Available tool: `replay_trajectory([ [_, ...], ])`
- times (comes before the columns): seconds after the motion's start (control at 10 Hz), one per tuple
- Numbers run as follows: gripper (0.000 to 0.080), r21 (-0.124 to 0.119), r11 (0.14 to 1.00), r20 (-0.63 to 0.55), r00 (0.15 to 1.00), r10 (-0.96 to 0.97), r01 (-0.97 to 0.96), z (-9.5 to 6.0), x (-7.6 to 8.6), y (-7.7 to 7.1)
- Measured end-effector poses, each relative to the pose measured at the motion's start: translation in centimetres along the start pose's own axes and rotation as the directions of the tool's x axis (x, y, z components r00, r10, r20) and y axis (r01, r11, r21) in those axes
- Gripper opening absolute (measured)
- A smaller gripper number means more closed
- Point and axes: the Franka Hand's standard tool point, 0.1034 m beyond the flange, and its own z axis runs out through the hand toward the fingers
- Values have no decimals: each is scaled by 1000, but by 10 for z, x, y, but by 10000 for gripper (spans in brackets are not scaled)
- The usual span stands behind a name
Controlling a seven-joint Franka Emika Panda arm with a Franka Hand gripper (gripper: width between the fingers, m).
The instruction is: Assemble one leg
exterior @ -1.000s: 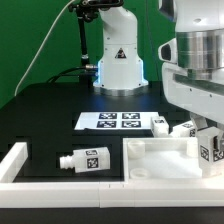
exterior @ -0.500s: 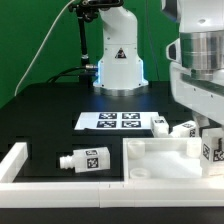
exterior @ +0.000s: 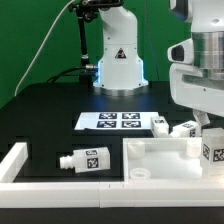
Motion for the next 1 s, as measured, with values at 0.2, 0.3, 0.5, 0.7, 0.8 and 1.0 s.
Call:
replay_trajectory([
  [0.2, 649, -1, 967, -12, 967, -253, 253, -4, 4, -4],
  [0.3, 649, -3, 948, -12, 948, -318, 318, -4, 3, -5],
  [0.5, 649, 3, 952, -16, 952, -305, 305, -6, 2, -7],
  [0.7, 649, 1, 952, -15, 952, -307, 307, -5, 2, -6],
  [0.8, 649, -2, 945, -16, 945, -326, 326, -5, 3, -6],
  [1.0, 649, -11, 891, -28, 890, -455, 454, -3, 6, -3],
])
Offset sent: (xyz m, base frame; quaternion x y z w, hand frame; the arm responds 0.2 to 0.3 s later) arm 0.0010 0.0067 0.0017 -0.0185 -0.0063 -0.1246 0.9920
